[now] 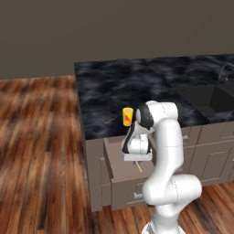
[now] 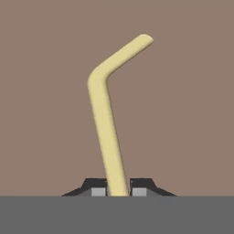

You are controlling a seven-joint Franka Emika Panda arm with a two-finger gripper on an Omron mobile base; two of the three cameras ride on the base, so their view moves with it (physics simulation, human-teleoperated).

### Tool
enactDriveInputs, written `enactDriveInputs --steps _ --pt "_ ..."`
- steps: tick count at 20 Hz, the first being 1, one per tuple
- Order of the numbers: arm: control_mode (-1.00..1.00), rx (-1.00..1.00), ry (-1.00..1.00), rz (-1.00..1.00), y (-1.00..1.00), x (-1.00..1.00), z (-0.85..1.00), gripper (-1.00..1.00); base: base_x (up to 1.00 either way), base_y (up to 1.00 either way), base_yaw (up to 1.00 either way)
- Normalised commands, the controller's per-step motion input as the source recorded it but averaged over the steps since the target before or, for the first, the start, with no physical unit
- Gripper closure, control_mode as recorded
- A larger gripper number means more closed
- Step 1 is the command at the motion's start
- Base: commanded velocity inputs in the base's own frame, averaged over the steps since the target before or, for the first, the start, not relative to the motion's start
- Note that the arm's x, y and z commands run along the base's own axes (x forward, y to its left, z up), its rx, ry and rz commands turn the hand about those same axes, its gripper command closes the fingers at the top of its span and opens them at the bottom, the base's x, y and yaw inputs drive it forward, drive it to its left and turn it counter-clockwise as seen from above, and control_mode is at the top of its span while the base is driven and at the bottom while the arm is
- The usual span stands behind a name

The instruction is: Pick up the straw from the right drawer and put it inside the smoothie cup.

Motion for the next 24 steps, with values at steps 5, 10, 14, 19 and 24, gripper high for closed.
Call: enactDriveInputs --steps 5,10,14,19,24 --pt "-1.0 0.0 -0.12 0.12 0.02 -0.23 0.41 1.0 0.0 0.0 0.0" --pt "-1.0 0.0 -0.1 0.17 0.01 -0.26 0.83 1.0 0.0 0.0 0.0" --pt "-1.0 -0.01 -0.01 0.2 0.01 -0.54 0.79 1.0 0.0 0.0 0.0" --pt "-1.0 -0.02 0.0 0.23 0.0 -0.47 0.99 1.0 0.0 0.0 0.0" --pt "-1.0 0.0 -0.06 0.27 0.1 -0.38 1.0 1.0 0.0 0.0 0.0"
